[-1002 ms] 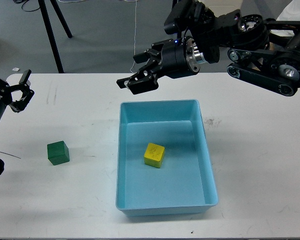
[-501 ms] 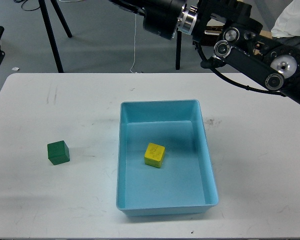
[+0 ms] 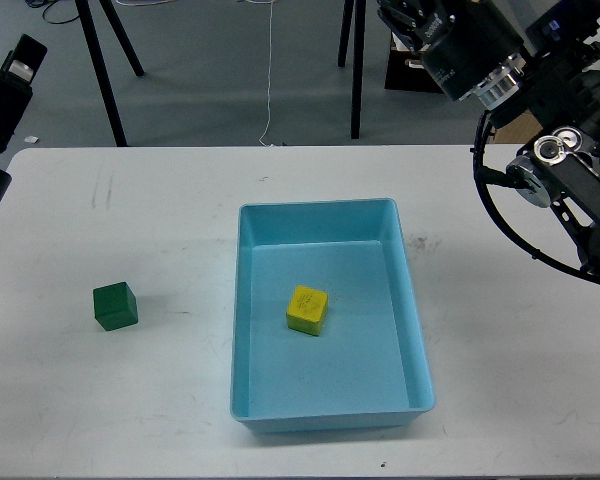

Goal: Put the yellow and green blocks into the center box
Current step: 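Lower the left gripper onto the green cube and grasp it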

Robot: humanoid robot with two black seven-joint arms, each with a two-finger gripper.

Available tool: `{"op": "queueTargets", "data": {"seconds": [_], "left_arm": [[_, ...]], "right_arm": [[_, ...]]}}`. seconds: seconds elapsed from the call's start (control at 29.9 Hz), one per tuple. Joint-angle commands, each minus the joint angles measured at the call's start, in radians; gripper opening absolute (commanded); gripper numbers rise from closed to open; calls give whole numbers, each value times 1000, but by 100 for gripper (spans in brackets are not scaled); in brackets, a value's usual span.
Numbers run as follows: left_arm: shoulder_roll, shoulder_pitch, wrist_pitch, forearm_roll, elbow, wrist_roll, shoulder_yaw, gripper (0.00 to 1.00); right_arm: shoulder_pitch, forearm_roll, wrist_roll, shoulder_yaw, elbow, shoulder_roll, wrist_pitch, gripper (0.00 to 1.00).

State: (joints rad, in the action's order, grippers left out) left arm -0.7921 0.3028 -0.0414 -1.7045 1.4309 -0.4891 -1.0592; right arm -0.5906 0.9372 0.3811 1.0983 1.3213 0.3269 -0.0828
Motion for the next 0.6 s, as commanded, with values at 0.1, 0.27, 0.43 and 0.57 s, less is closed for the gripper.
{"op": "queueTargets", "data": {"seconds": [0.1, 0.27, 0.43, 0.57], "left_arm": [[-114, 185, -152, -243, 0, 0, 223, 93], [-159, 277, -155, -441, 6, 0, 433, 93], [-159, 389, -153, -477, 13, 0, 626, 92], [-153, 424, -153, -477, -6, 0, 722, 92]], "right_arm": [[345, -31, -56, 239, 186, 15, 1, 99], [549, -31, -53, 322, 271, 15, 3, 99], [644, -31, -53, 388, 323, 15, 44, 99], [666, -31, -53, 410, 329, 15, 52, 99]]}}
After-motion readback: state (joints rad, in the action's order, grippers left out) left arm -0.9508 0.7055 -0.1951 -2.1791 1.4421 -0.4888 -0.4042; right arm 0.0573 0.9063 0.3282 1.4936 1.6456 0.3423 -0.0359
